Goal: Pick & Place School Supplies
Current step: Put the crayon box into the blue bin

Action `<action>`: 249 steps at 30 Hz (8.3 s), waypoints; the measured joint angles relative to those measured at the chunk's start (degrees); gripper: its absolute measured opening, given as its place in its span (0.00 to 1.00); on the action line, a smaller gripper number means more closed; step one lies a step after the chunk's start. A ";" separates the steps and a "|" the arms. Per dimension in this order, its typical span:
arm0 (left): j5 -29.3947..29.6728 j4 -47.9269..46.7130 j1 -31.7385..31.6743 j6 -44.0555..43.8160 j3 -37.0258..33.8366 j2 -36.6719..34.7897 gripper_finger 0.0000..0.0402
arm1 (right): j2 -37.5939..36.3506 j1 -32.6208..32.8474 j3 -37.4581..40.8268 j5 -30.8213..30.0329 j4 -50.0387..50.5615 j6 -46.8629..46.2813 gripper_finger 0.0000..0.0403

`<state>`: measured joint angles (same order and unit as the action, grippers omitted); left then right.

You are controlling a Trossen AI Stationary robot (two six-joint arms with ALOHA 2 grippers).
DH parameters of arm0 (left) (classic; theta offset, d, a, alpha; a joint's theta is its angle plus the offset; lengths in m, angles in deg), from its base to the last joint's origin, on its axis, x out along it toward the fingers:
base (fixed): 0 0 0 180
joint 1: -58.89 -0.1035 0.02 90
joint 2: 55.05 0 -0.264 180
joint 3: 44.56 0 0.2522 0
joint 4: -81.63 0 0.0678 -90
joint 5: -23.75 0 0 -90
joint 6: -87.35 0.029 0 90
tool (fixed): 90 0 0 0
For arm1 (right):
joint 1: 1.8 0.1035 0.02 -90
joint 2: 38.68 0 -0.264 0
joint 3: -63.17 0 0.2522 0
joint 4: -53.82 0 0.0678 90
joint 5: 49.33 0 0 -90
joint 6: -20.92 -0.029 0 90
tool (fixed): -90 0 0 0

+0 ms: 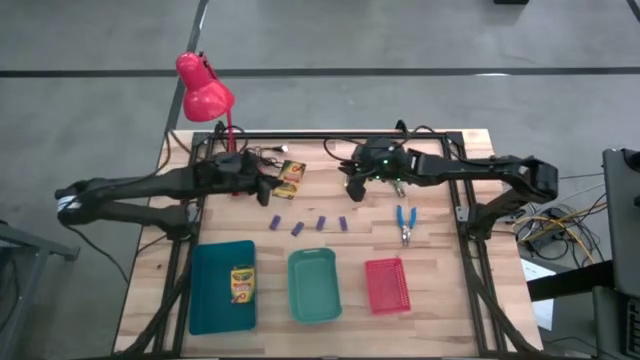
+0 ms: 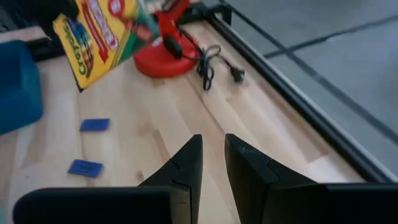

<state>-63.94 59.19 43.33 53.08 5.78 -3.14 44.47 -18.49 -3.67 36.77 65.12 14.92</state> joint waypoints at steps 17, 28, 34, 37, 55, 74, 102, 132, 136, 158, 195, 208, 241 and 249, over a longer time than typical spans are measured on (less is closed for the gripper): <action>-9.32 -28.39 18.05 -6.91 7.12 -14.01 0.09 | -8.56 1.07 3.75 4.22 5.21 3.69 0.17; -13.28 -42.59 36.89 -25.05 11.47 -11.49 0.09 | -8.78 1.07 8.63 4.35 4.80 0.00 0.17; -16.01 -49.70 45.52 -38.35 9.21 -9.29 0.09 | -8.80 1.05 8.63 4.35 2.73 0.47 0.17; -16.15 -49.40 47.61 -39.22 6.07 -7.48 0.09 | -8.82 1.05 8.63 4.33 2.19 0.61 0.17; -16.86 -34.76 47.99 -46.62 -7.64 -4.11 0.14 | -8.82 1.05 8.63 4.20 1.45 -1.39 0.17; -16.81 -35.02 47.92 -48.26 -6.57 -4.11 0.31 | -8.82 1.05 8.61 4.20 1.25 -1.40 0.17; 17.70 -33.68 38.99 -22.41 11.42 -4.16 0.33 | -8.82 1.05 8.59 3.85 0.00 -1.46 0.17; 12.31 35.71 15.51 34.22 -1.13 24.92 0.32 | -9.44 1.03 8.58 1.27 8.43 -7.84 0.17; 8.17 35.26 11.54 37.49 2.19 29.77 0.32 | -10.66 1.05 8.48 0.65 5.78 -7.53 0.17; -4.29 14.68 0.62 49.20 -0.15 2.86 0.26 | -10.11 1.16 8.48 0.87 6.89 -11.92 0.17; -2.28 14.16 0.64 48.84 -0.31 -2.17 0.26 | -8.97 0.87 8.20 -0.71 7.84 2.43 0.21; -2.28 14.13 0.64 48.87 -0.31 -2.17 0.26 | 0.35 1.36 7.93 -2.23 8.30 10.08 0.32; -2.28 14.03 0.64 48.87 -0.29 -2.17 0.26 | 13.55 2.02 5.48 -15.50 10.04 13.52 0.46; -2.28 14.03 0.64 48.87 -0.29 -2.17 0.26 | 16.39 2.06 5.53 -15.52 9.95 13.73 0.46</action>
<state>-66.22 73.21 43.97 101.95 5.49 -5.31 60.86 -16.43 1.85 21.24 75.06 28.64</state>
